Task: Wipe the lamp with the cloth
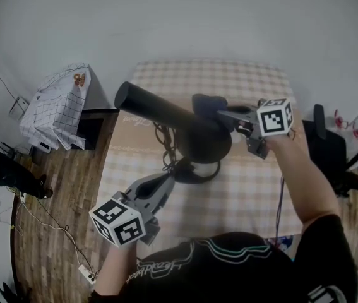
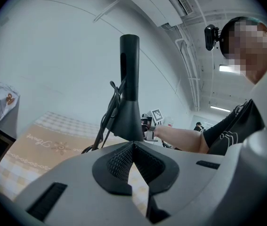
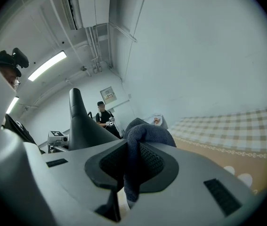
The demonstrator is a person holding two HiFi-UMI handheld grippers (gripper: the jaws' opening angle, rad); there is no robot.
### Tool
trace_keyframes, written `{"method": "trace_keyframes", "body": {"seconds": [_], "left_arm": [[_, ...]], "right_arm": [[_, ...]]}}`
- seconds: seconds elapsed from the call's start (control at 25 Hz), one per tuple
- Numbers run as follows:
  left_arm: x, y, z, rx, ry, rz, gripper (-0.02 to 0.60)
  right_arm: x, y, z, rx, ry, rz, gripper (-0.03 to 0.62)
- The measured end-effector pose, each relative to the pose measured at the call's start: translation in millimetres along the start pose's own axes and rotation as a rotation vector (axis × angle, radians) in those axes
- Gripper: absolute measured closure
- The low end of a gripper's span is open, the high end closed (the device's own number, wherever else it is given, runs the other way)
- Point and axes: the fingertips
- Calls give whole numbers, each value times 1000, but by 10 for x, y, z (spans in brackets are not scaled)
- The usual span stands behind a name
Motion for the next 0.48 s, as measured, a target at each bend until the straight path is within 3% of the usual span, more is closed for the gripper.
{"method": "trace_keyframes", "body": {"seconds": [0.48], "left_arm": [[54,-113,20,26,-18,-22,581]], "right_arm": [[-337,-318,-458,-25,-167,26,537]]}}
Point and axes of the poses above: the fingertips, and each gripper's own axes: z forward along the fingers, x to its left, y out of its top, and after that the axes turned 10 degrees about -x, right-handed
